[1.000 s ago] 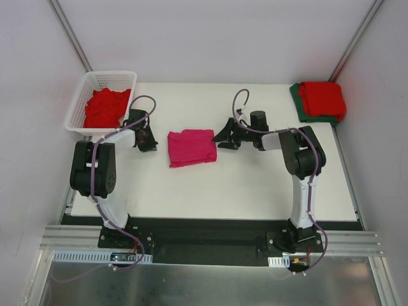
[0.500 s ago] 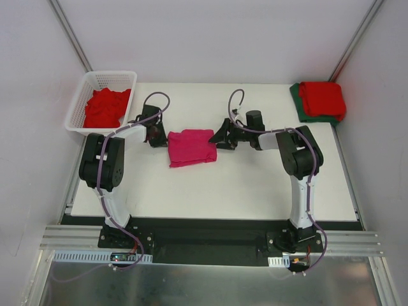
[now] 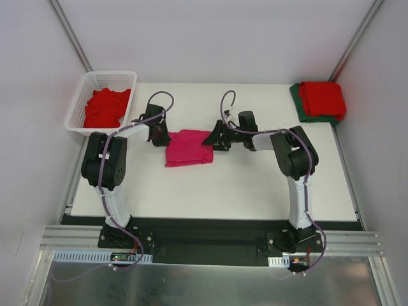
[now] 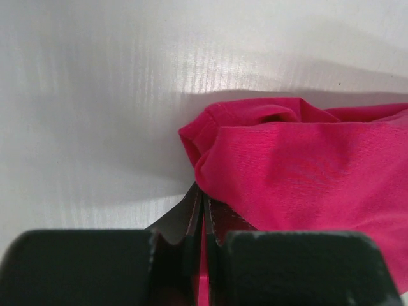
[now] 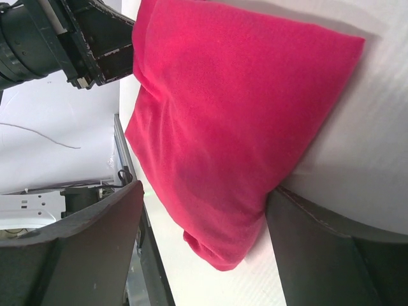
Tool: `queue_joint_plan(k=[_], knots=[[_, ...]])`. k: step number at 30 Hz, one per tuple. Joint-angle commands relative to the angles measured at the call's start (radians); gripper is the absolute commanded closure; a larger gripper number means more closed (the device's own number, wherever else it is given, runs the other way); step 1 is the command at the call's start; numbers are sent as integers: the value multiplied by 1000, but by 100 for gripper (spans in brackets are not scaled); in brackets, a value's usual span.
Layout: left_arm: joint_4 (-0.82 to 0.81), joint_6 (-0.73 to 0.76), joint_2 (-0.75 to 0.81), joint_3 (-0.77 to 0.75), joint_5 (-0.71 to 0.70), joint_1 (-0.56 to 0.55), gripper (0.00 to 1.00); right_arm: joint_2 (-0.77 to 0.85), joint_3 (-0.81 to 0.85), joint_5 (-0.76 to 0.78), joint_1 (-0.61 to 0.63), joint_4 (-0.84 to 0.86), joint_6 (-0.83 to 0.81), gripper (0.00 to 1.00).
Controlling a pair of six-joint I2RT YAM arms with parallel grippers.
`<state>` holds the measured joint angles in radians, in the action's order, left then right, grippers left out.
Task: Fold and stack the t-shirts
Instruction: Put the neatly folded tshirt into the corner of the board with the right arm
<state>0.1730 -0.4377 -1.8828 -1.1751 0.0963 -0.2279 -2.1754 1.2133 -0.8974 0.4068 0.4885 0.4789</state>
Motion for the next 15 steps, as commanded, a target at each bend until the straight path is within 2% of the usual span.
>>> queue_joint_plan(k=[1,15], knots=[[34,22,-22,-21,8,-27,100,-55,15,54,35,-45,-8,21],[37,24,-42,-15,13,-48,100,-106,57,69,82,13,64,20]])
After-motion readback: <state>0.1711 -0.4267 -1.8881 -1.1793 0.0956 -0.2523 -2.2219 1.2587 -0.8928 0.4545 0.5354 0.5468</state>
